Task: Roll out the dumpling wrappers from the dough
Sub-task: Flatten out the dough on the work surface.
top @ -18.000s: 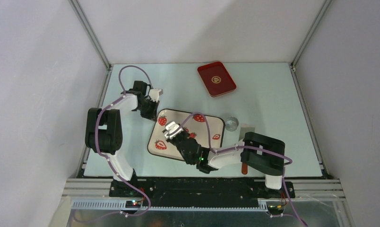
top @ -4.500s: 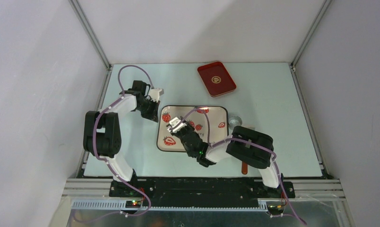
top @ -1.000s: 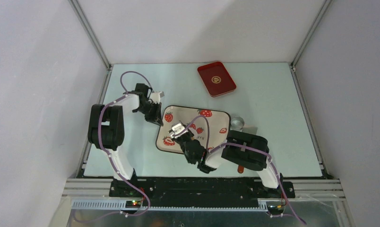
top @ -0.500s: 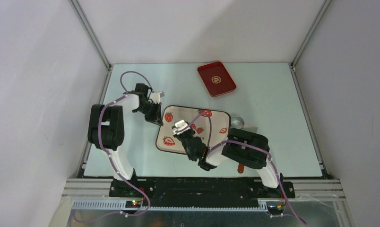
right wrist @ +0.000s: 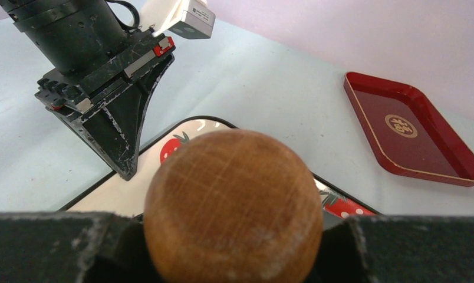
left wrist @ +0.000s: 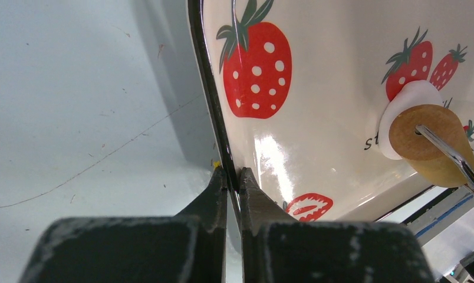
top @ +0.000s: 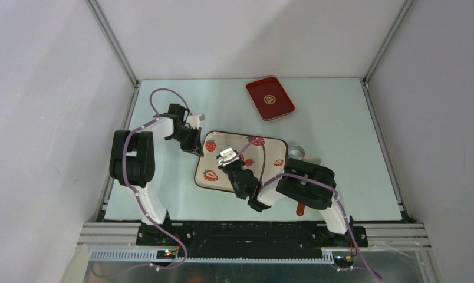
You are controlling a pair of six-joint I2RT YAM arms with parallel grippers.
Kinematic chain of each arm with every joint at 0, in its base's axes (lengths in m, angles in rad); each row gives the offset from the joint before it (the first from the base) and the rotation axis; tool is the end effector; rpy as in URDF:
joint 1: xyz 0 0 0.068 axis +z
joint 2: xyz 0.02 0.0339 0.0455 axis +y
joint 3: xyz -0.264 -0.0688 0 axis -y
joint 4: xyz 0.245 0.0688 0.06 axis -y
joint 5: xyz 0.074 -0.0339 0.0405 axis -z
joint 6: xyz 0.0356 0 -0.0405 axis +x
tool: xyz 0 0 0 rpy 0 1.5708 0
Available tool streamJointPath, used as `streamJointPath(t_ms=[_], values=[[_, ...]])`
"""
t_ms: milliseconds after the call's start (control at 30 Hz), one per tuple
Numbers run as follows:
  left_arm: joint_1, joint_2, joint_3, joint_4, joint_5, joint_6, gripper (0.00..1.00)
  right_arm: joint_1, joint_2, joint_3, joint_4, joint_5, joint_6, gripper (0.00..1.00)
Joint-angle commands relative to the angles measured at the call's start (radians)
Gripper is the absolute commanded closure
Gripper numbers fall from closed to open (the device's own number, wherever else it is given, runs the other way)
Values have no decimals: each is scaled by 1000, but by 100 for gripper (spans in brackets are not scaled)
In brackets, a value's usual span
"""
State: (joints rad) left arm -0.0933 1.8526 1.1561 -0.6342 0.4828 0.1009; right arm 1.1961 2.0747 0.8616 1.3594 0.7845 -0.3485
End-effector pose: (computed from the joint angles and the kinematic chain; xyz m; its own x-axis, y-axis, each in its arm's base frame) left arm 0.3419 -0.0486 0.1534 -0.9428 0.1778 -0.2820 0.2889 0.8580 -0.4247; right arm 0.1653 0.3515 0.1507 0.1877 -0.1831 -0.9650 -0.3604 0.9011 -0.2410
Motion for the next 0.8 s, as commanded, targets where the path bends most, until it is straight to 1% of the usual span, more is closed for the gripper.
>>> streamJointPath(t_ms=[0,767], values=[[9,-7,8,30,-2,31,100,-38,45,-29,-20,36,-1,100],[25,-9,8,31,10,26,100,-77,49,-42,-8,32,-5,100]])
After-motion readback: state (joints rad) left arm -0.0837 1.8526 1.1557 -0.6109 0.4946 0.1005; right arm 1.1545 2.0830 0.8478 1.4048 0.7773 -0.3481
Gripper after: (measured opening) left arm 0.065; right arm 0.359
